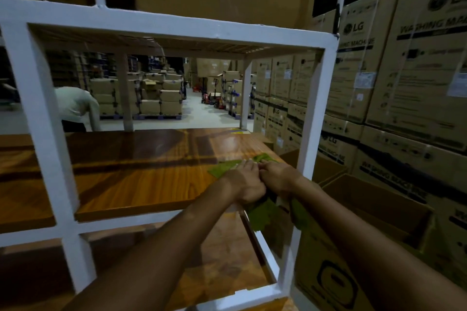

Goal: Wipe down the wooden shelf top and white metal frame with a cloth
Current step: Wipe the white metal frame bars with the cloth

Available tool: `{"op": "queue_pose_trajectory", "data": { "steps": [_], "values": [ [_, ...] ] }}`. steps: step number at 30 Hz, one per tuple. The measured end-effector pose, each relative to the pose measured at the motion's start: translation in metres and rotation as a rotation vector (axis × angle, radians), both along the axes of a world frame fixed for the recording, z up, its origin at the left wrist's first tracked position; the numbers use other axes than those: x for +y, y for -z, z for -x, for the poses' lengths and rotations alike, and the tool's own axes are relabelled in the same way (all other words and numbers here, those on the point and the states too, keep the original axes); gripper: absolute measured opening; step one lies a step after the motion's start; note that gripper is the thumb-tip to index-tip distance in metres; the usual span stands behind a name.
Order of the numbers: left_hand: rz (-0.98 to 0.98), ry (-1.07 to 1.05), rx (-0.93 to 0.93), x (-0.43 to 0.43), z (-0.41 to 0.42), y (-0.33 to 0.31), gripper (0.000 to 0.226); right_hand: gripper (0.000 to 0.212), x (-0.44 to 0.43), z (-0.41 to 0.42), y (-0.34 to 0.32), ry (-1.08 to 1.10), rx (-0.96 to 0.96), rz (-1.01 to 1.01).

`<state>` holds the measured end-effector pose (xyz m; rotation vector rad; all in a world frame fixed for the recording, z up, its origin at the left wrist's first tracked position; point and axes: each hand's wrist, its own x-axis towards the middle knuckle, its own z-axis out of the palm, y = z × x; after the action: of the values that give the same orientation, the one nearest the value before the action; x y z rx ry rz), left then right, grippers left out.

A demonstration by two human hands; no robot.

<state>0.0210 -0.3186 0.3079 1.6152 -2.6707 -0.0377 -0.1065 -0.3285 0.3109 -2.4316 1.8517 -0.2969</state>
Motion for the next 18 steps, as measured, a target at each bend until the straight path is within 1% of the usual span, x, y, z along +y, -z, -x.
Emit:
{"op": "queue_pose_trajectory", "data": {
  "steps": [4,6,11,12,14,18],
  "values": [
    [-0.073,-0.060,-0.040,-0.038,0.001,0.000,0.063,0.043,-0.038,-0.002,0.005,-0.091,0.044,-0.036],
    [-0.097,-0.107,-0.018,-0.051,-0.003,0.000,0.067,0.045,-0.053,-0.003,0.006,-0.122,0.064,-0.044],
    [-0.097,-0.131,-0.063,-0.064,-0.007,0.003,0.083,0.043,-0.056,-0.005,0.006,-0.176,0.138,0.057],
    [-0.094,-0.130,-0.059,-0.061,-0.007,0.003,0.083,0.043,-0.054,-0.005,0.008,-0.183,0.162,0.074],
    [-0.090,-0.135,-0.030,-0.054,-0.008,0.003,0.074,0.043,-0.048,-0.006,0.010,-0.186,0.195,0.100],
    [-0.075,-0.086,-0.004,-0.033,-0.013,0.004,0.068,0.043,-0.018,-0.007,0.011,-0.168,0.189,0.126]
  ]
}}
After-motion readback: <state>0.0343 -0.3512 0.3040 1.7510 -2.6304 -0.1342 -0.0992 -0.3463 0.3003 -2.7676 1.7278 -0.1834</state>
